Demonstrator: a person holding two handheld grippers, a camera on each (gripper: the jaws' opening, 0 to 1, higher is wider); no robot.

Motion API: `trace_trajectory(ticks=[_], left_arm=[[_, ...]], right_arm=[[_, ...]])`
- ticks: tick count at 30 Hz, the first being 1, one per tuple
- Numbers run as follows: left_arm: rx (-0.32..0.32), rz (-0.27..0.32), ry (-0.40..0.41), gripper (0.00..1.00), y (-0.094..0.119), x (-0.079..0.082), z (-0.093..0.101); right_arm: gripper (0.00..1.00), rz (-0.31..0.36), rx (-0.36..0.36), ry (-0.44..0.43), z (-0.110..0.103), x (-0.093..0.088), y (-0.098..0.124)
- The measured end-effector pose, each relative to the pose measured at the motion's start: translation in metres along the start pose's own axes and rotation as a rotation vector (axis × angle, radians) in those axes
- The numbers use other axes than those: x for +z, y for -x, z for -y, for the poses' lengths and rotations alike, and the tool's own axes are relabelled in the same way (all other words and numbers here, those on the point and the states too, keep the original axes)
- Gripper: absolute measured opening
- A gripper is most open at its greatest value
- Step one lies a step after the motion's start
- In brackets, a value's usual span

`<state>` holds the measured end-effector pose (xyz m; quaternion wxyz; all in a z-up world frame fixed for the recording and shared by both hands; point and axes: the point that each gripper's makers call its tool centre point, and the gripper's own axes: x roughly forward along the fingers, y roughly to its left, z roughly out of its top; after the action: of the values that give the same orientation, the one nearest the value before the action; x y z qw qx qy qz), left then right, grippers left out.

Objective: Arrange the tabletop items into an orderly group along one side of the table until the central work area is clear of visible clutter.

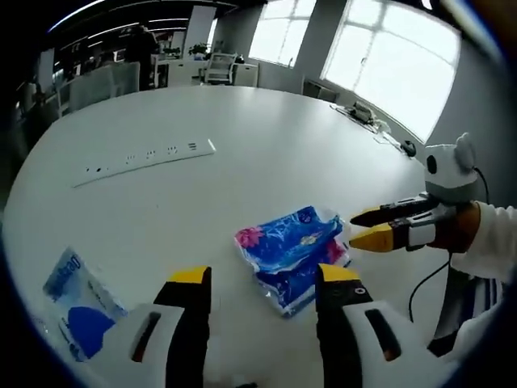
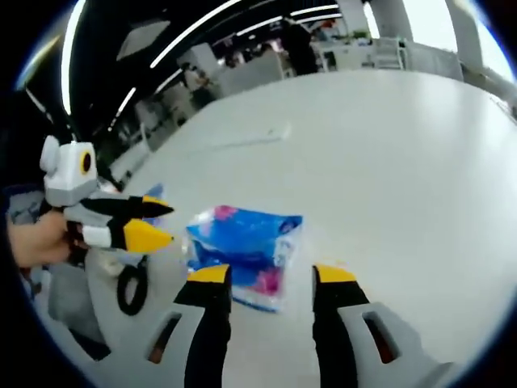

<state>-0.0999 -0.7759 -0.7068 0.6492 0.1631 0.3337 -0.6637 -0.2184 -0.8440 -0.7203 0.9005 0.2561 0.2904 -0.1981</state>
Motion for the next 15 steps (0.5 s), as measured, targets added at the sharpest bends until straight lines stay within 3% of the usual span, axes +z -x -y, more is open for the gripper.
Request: trace_trajectory(ticks=[5,15], left_arm=[[0.010,0.039,-0.032,0.67,0.030,0.001,0.002],[0.032,0.124,-0.030,0.68,0.080,-0.001,0.006]], right_arm=[[0.43,0.062,-0.001,-0.003,-0.013,0.007,0.025],[0.43,0.140,0.003,-0.012,-0.038,0.011,0.055]])
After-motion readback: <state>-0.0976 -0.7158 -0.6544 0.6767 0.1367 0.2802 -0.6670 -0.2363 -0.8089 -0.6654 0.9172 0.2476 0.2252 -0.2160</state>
